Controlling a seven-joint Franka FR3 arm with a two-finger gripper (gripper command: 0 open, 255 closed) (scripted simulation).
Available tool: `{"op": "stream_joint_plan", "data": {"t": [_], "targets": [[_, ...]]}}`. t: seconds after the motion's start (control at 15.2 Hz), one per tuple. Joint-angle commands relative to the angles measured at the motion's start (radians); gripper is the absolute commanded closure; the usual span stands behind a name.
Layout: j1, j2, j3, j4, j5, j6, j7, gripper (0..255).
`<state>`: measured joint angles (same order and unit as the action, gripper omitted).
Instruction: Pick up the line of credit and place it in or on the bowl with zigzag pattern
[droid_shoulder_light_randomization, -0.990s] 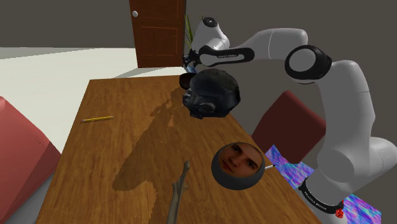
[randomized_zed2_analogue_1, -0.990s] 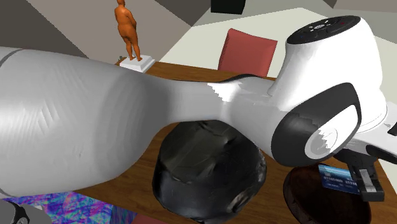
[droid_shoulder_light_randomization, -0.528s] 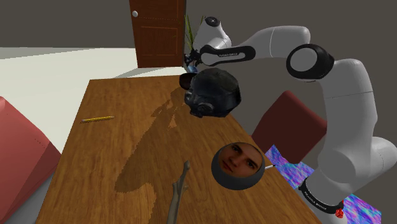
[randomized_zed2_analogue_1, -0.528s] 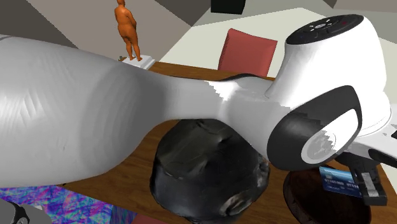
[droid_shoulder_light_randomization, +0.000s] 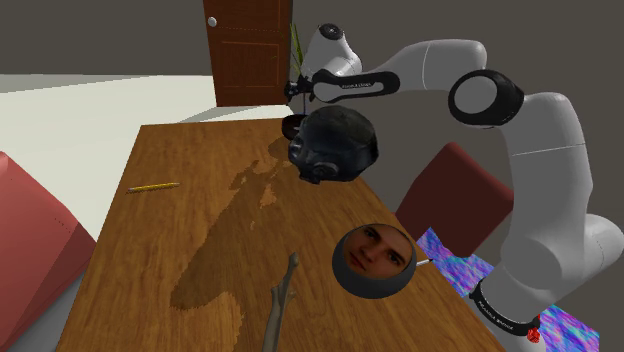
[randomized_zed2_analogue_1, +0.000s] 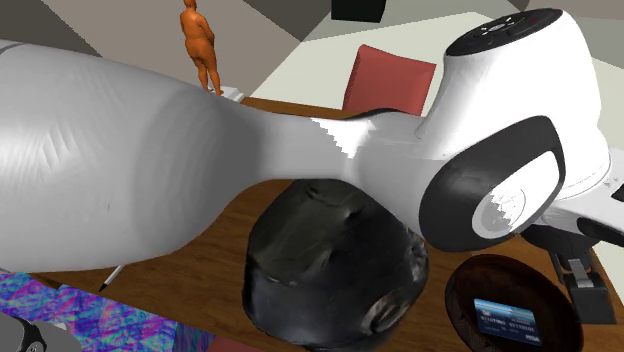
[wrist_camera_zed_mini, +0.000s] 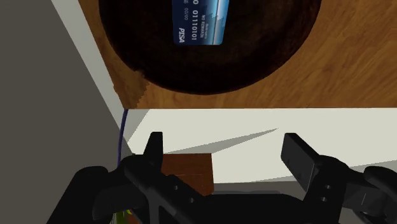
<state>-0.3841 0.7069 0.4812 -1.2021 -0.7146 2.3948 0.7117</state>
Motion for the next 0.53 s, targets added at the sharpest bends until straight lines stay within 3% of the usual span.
{"op": "stream_joint_plan", "data": {"t": [0.0, 0.13, 0.46], "targets": [[-0.02, -0.013, 0.0, -0.094, 0.0, 0.009, -0.002, 0], [-0.02, -0.079, -0.009, -0.147, 0.037, 0.005, -0.01, 0], [-0.012, -0.082, -0.022, -0.148, 0.047, 0.008, -0.014, 0]]}}
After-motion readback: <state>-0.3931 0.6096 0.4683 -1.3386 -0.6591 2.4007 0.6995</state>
